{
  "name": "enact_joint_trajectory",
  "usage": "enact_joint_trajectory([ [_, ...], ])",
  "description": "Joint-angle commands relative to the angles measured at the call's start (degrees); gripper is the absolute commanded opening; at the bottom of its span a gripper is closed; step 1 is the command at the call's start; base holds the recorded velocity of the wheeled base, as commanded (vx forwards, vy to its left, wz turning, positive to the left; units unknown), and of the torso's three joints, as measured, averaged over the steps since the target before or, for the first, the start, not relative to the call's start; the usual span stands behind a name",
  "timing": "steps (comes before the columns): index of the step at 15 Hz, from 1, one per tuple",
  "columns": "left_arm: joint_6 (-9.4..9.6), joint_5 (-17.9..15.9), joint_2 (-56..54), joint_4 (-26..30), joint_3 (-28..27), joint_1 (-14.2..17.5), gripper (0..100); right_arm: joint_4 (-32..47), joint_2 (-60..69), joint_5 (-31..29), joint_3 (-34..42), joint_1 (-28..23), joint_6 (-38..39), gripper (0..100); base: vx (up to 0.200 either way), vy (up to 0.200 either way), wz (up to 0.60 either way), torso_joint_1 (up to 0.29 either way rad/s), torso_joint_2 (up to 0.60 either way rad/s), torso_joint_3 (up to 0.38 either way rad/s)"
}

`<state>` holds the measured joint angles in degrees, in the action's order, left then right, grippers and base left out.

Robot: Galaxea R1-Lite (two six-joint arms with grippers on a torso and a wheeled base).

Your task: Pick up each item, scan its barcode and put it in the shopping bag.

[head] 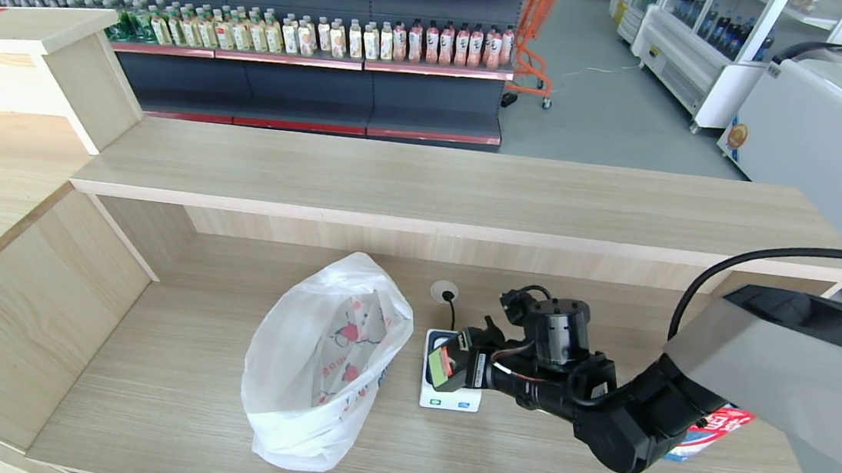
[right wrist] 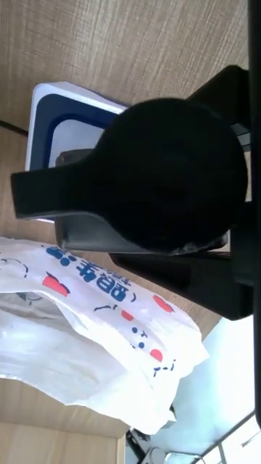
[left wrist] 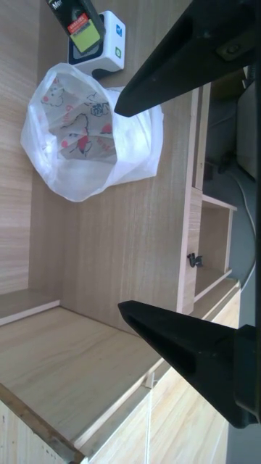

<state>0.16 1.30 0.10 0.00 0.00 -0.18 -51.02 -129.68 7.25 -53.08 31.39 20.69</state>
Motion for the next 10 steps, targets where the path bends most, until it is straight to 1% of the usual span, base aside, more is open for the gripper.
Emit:
enact_joint_trajectory([
  [1, 0.02, 0.0, 0.0, 0.0, 0.0, 0.0, 100, 0.0, -1.4, -0.7, 0.0, 0.2, 0.0, 0, 0.000, 0.000, 0.00, 0.000, 0.00, 0.000],
  [2, 0.02, 0.0, 0.0, 0.0, 0.0, 0.0, 100, -1.1, -1.1, -1.0, 0.0, 0.2, 0.7, 0, 0.000, 0.000, 0.00, 0.000, 0.00, 0.000],
  [3, 0.02, 0.0, 0.0, 0.0, -0.1, 0.0, 100, -2.9, 1.5, -0.7, -0.1, 0.2, 5.0, 0, 0.000, 0.000, 0.00, 0.000, 0.00, 0.000],
  [5, 0.02, 0.0, 0.0, 0.0, 0.0, 0.0, 100, -3.2, 7.1, -0.1, -0.7, 0.5, 13.2, 0, 0.000, 0.000, 0.00, 0.000, 0.00, 0.000],
  [6, 0.02, 0.0, 0.0, 0.0, 0.0, 0.0, 100, -2.1, 14.1, -0.1, 1.5, 0.6, 13.9, 0, 0.000, 0.000, 0.00, 0.000, 0.00, 0.000],
  [8, 0.02, 0.0, 0.0, 0.0, -0.1, 0.0, 100, 1.9, 22.7, -0.1, 5.6, 0.2, 10.6, 0, 0.000, 0.000, 0.00, 0.000, 0.00, 0.000],
  [9, 0.02, 0.0, 0.0, 0.0, 0.0, 0.0, 100, 6.4, 28.5, -0.2, 9.1, -0.8, 1.9, 0, 0.000, 0.000, 0.00, 0.000, 0.00, 0.000],
  [10, 0.02, 0.0, 0.0, 0.0, -0.1, 0.0, 100, 6.5, 31.6, -0.1, 12.2, -2.2, -4.4, 0, 0.000, 0.000, 0.00, 0.000, 0.00, 0.000],
])
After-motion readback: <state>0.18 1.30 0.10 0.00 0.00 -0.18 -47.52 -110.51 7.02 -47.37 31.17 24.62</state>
